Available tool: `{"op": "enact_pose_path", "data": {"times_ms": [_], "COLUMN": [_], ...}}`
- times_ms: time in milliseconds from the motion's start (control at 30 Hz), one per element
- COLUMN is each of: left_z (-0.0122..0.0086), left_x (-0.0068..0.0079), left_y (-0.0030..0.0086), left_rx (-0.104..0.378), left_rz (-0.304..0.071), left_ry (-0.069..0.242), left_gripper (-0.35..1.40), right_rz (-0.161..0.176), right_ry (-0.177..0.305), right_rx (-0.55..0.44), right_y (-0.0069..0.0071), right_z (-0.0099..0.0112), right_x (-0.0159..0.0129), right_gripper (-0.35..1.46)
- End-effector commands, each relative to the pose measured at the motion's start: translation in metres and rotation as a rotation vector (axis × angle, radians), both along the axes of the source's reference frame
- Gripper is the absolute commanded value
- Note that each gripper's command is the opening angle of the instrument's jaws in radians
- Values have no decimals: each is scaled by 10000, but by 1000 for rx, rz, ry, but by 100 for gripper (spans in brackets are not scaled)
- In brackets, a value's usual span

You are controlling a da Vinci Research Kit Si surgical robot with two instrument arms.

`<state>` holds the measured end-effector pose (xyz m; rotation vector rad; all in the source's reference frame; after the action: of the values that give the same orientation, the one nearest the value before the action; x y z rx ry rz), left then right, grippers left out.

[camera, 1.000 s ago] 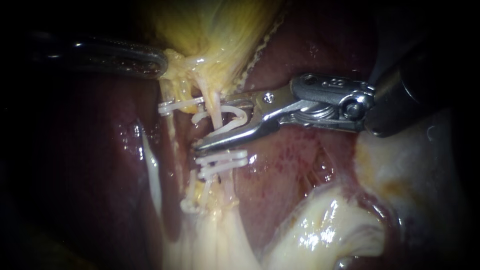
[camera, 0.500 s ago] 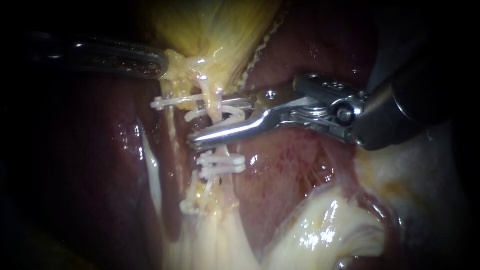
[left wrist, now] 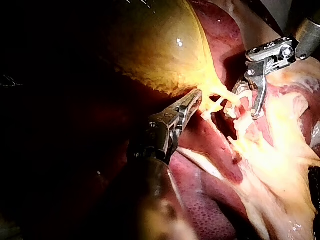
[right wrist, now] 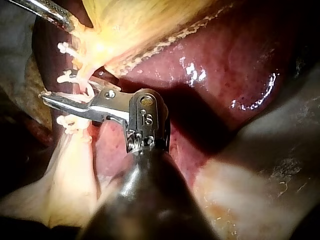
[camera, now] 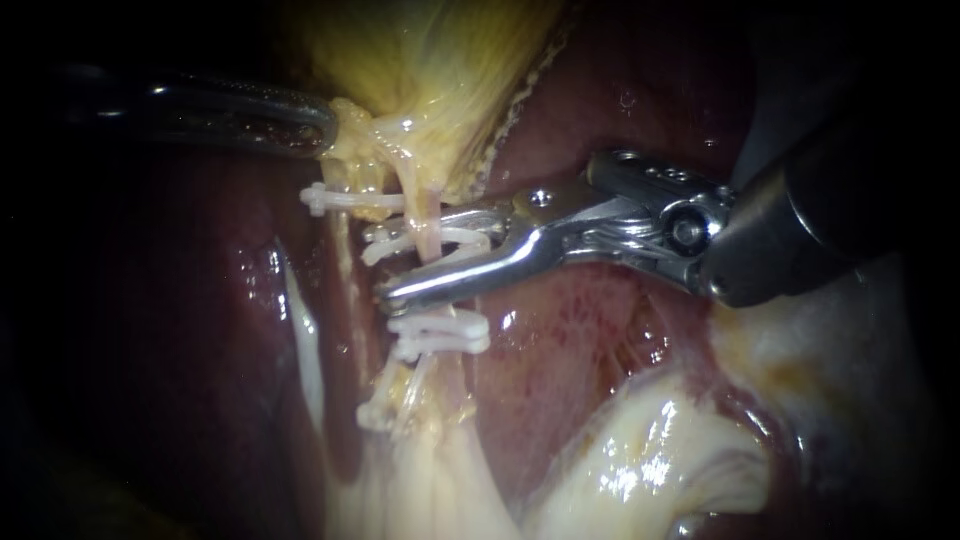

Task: Clipping third clip right tube

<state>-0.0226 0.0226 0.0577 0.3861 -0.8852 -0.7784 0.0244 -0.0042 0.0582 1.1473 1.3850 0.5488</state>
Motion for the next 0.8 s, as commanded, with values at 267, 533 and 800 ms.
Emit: {"op": "enact_pose_path", "data": {"times_ms": [267,533,800], "left_z": [0,0,0], "left_x": [-1,-1,-1], "left_y": [0,1,1], "left_rx": [0,0,0], "left_rz": [0,0,0], "left_ry": [0,0,0], "left_gripper": [-35,-35,-35], "right_rz": [-1,-15,-18], "right_ry": [-5,-23,-27], "right_rx": [22,90,94], "right_y": [1,4,4], "right_z": [0,4,5], "right_x": [1,0,-1], "right_gripper": [-19,-35,-35]}}
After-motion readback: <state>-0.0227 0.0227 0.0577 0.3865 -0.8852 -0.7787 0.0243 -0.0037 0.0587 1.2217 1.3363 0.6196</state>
